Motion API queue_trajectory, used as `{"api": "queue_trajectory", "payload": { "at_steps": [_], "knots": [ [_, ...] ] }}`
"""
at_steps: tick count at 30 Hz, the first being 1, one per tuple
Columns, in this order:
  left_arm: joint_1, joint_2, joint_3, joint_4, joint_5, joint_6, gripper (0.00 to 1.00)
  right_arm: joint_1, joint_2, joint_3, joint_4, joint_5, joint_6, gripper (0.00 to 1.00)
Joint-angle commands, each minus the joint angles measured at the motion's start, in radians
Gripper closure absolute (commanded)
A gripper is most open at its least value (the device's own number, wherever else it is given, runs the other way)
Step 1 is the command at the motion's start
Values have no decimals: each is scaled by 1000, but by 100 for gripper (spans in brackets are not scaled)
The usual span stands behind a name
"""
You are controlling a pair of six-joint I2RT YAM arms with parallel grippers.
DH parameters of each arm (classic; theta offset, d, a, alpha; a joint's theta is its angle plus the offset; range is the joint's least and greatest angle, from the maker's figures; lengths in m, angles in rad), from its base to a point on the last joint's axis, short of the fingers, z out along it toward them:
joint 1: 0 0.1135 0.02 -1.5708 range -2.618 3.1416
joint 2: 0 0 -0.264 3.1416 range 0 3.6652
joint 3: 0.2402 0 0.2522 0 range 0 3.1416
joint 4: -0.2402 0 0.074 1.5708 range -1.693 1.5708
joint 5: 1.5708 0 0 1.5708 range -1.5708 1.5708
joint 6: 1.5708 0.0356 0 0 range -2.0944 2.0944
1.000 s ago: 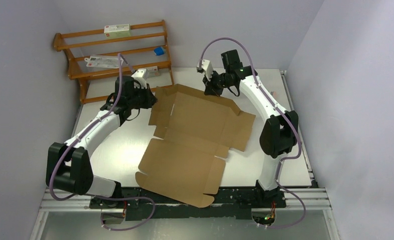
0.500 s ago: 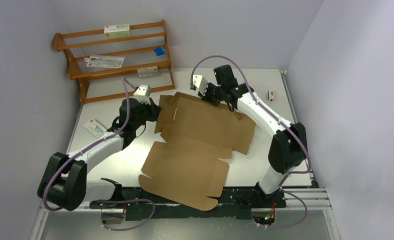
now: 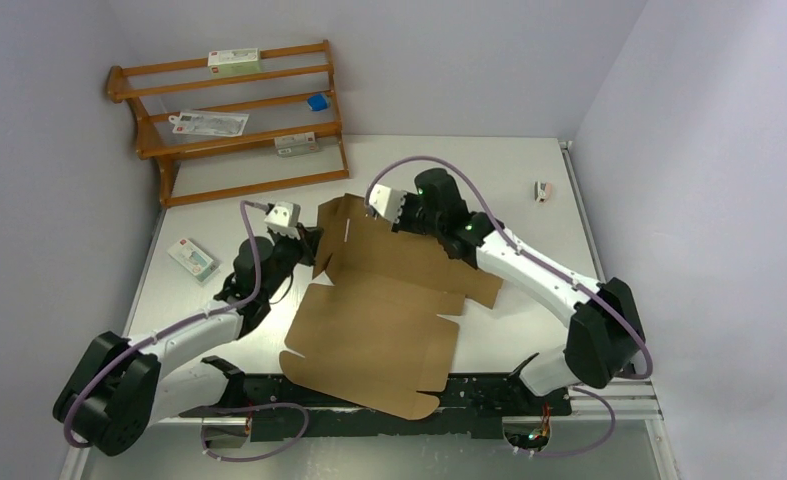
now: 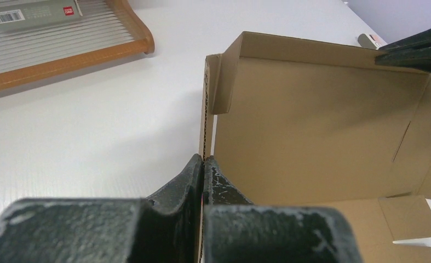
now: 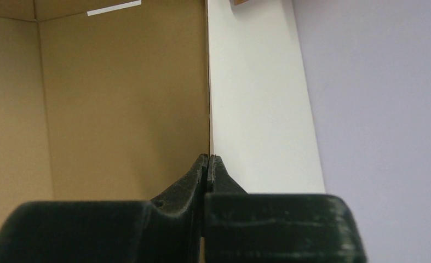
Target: Fold the paper box
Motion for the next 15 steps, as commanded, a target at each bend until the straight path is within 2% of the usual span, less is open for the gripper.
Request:
{"api": "queue_trajectory", "payload": {
  "at_steps": [1,8,15],
  "knots": [
    [-44,-46,-72,60,-64,18,95,60,-65,-87,151,81,-36,100],
    [-78,-111,-163,51,-109,-23,95,146,-118,-227,248,156,-67,100],
    [-131,-115,-231,112,-170,-68,95,209,-124,-318,343,232,-148,100]
  ]
}}
